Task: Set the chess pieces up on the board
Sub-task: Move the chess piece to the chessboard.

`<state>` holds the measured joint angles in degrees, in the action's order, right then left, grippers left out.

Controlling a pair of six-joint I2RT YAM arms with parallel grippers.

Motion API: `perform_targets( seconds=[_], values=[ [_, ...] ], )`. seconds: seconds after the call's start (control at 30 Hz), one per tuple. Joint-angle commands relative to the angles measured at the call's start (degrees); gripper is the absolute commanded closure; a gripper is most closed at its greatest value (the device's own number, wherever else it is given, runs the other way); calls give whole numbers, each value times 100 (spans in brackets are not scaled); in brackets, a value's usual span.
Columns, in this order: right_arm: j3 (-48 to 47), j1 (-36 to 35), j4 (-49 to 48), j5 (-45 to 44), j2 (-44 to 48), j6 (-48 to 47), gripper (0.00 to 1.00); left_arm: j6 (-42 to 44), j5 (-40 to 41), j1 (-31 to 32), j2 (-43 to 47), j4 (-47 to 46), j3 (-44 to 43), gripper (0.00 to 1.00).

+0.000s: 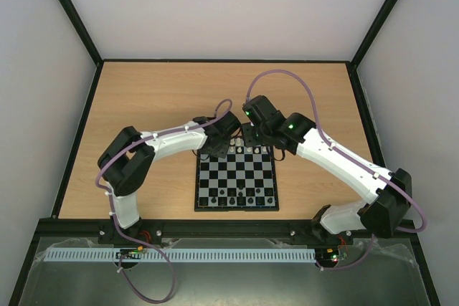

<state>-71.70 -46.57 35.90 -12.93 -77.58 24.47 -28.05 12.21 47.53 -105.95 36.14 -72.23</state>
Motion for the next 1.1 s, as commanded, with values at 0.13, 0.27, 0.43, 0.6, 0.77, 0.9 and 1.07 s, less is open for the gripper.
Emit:
perform_targets(
  seconds=[0.13,0.27,0.43,0.6,0.77,0.9,1.07],
  values=[
    [59,7,171,-33,6,-21,58,107,-60,-70,-108,-51,-156,94],
    [69,6,161,-19,-5,-21,58,88,-51,-69,-51,-32,-134,93],
    [69,0,163,-16,-20,-21,58,32,-21,-69,107,13,-91,89],
    [62,6,157,7,-38,-21,58,-16,52,-68,267,78,-57,83],
    [62,-1,159,8,-62,-21,58,-15,45,-77,327,99,-61,81],
    [62,7,159,-5,-70,-13,58,-22,53,-67,397,108,-59,80],
    [30,16,171,-26,-71,-4,57,-50,162,-67,639,182,-97,75]
  ],
)
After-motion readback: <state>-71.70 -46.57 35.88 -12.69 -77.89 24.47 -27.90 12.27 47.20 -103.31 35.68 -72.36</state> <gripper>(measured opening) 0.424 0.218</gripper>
